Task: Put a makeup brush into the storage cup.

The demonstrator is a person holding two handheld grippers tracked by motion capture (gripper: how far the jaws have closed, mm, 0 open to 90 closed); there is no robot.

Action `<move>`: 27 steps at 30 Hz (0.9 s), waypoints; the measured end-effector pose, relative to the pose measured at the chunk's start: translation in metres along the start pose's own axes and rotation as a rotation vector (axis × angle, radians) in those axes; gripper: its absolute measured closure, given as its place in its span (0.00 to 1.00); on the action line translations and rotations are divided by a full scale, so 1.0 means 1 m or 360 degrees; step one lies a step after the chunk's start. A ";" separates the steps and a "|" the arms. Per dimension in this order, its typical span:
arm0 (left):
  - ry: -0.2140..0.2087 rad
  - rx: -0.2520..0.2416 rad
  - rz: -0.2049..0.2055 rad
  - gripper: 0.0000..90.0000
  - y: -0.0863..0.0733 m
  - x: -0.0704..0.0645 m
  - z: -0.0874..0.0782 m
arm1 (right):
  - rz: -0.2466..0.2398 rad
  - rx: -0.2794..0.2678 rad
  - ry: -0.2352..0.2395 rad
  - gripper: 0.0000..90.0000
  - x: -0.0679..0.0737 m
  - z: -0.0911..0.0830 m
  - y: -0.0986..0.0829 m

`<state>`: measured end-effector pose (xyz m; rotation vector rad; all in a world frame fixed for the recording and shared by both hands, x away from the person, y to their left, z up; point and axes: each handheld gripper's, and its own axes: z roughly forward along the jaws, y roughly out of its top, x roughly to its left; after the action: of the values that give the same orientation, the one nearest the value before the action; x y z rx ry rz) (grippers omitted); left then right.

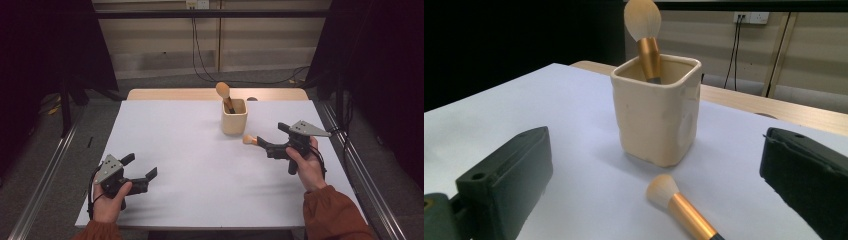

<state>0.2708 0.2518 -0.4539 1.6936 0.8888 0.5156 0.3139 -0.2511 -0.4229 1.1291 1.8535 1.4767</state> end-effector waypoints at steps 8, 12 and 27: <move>-0.0004 -0.0010 0.0014 0.03 0.001 -0.001 -0.001 | 0.0025 0.0014 -0.0051 0.00 0.000 -0.019 -0.012; -0.0004 -0.0007 0.0015 0.03 0.001 -0.002 -0.001 | 0.0025 0.0018 -0.0073 0.00 0.000 -0.032 -0.019; -0.0004 -0.0019 0.0022 0.03 0.001 -0.007 -0.007 | 0.0040 0.0018 -0.0181 0.00 -0.004 -0.073 -0.042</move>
<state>0.2618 0.2501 -0.4499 1.6904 0.8713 0.5270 0.2454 -0.2962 -0.4436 1.2202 1.7784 1.3874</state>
